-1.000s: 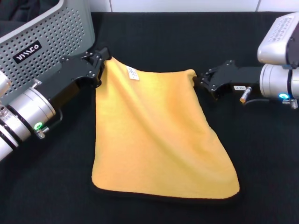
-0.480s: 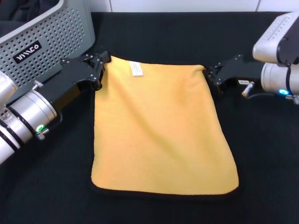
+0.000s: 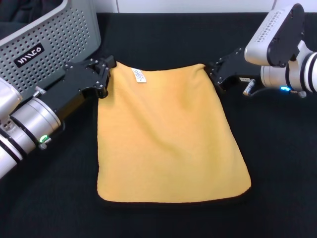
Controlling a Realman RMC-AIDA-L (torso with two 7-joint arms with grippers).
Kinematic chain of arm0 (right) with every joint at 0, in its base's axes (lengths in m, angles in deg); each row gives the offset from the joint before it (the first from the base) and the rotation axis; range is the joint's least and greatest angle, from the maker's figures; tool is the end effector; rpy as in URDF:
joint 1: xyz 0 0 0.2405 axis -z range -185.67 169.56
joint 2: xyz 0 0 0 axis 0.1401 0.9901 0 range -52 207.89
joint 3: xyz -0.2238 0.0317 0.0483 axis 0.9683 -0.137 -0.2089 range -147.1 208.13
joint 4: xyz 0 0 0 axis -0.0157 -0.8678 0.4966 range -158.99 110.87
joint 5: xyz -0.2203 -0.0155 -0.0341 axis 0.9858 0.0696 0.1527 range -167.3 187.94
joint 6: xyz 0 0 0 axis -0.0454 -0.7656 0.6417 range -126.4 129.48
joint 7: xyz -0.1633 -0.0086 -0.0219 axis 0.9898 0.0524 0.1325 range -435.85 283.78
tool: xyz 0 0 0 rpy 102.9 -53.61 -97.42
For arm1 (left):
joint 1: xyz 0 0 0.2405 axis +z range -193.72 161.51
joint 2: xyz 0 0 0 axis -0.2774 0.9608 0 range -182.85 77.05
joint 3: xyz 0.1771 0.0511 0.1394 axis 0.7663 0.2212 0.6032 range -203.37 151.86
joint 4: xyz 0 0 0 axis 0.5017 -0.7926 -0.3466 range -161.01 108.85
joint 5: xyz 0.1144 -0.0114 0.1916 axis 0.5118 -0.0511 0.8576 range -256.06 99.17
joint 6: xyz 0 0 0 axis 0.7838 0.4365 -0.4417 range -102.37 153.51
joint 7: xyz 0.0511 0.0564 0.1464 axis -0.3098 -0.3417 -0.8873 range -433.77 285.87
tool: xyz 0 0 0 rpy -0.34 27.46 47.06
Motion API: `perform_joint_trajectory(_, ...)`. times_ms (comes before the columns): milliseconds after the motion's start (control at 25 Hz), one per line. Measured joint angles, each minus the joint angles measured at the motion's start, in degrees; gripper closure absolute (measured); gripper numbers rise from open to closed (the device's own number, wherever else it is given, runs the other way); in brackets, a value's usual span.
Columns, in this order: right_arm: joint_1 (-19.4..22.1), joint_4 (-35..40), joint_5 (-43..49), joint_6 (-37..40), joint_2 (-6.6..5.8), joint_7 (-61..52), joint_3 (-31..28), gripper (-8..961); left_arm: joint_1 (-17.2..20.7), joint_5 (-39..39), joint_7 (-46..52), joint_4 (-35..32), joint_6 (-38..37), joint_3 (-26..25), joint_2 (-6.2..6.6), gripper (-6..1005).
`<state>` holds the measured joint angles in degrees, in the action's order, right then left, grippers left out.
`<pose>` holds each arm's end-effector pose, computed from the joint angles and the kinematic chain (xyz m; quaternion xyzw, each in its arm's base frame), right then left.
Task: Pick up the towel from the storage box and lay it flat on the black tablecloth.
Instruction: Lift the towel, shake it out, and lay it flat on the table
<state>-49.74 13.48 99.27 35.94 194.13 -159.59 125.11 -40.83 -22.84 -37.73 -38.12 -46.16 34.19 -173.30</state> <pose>0.1677 0.4336 -0.0862 -0.9524 0.0837 0.0638 0.2863 -0.2799 0.3374 -0.0376 -0.8196 -0.2062 -0.3470 0.4066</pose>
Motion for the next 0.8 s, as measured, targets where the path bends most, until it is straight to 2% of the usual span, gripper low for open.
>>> perform_joint_trajectory(360,-1.45,-0.33,-0.24,-2.54,0.00,0.07,3.37,856,-0.26,-1.93,-1.98,1.45,0.26,0.01,0.00,992)
perform_joint_trajectory(800,-1.03,-1.74,-0.57,-4.41,0.00,-0.70,4.07,850,-0.76,-1.93,-6.05,1.96,3.89,0.12,-0.21,992)
